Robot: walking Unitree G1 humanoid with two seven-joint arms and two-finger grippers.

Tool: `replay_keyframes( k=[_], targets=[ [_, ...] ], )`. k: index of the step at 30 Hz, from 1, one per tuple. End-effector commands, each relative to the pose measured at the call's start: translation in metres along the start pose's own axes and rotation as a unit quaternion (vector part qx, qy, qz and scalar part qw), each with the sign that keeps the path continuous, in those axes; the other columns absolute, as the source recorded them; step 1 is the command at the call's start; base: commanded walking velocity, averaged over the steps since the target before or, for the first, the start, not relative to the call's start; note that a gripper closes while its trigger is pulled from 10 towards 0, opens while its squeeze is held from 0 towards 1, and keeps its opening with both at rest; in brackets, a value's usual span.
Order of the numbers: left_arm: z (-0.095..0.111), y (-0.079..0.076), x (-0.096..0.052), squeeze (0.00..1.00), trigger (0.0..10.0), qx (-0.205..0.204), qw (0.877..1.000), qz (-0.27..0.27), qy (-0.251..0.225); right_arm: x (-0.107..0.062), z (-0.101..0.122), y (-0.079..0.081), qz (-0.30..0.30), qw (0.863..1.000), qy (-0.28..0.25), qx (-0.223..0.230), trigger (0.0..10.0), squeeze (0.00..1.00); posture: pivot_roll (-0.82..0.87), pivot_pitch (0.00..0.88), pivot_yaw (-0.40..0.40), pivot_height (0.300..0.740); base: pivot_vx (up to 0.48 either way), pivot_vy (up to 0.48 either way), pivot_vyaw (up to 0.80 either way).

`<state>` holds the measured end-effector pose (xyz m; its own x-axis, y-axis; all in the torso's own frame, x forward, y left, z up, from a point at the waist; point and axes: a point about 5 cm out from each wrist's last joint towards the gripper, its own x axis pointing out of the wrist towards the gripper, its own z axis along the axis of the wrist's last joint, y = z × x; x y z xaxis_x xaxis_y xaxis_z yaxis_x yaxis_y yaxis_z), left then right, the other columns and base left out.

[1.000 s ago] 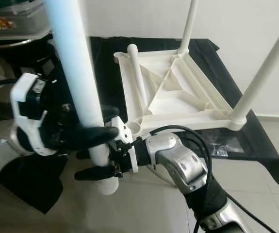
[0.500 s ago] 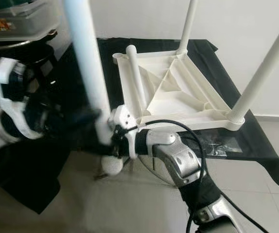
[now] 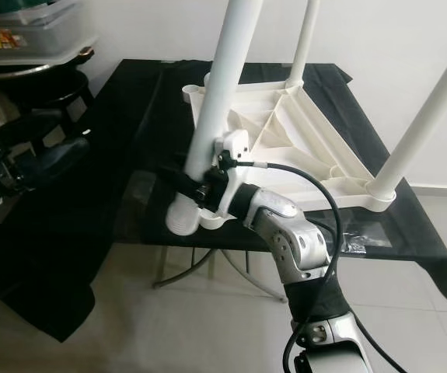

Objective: Building children table

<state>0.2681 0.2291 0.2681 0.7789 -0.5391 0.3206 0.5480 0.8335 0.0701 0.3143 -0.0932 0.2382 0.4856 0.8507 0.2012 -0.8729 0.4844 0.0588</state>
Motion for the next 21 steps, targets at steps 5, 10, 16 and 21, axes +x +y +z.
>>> replay_keyframes(
  k=[5, 10, 16, 21],
  targets=[
    [-0.035, -0.011, -0.006, 0.0, 10.0, -0.023, 0.996, 0.081, 0.037, 0.0, 0.005, 0.003, -0.017, 1.0, -0.024, -0.007, 10.0, 0.0, -0.08, 0.09, 0.012, 0.74, 0.0, 0.0, 0.0],
    [-0.06, -0.032, -0.013, 0.0, 10.0, -0.049, 0.989, 0.128, 0.063, -0.001, 0.002, 0.004, -0.04, 0.998, -0.02, -0.04, 10.0, 0.0, -0.08, 0.088, 0.014, 0.74, 0.0, 0.0, 0.0],
    [-0.079, -0.043, -0.037, 0.0, 10.0, -0.08, 0.966, 0.23, 0.087, -0.009, -0.013, 0.018, -0.024, 0.998, 0.004, -0.061, 10.0, 0.0, -0.08, 0.081, 0.015, 0.74, 0.0, 0.0, 0.0],
    [-0.087, -0.04, -0.05, 0.0, 10.0, -0.065, 0.948, 0.295, 0.101, -0.012, -0.022, 0.028, -0.012, 0.998, 0.013, -0.054, 10.0, 0.0, -0.08, 0.075, 0.018, 0.74, 0.0, 0.0, 0.0]
  ],
)
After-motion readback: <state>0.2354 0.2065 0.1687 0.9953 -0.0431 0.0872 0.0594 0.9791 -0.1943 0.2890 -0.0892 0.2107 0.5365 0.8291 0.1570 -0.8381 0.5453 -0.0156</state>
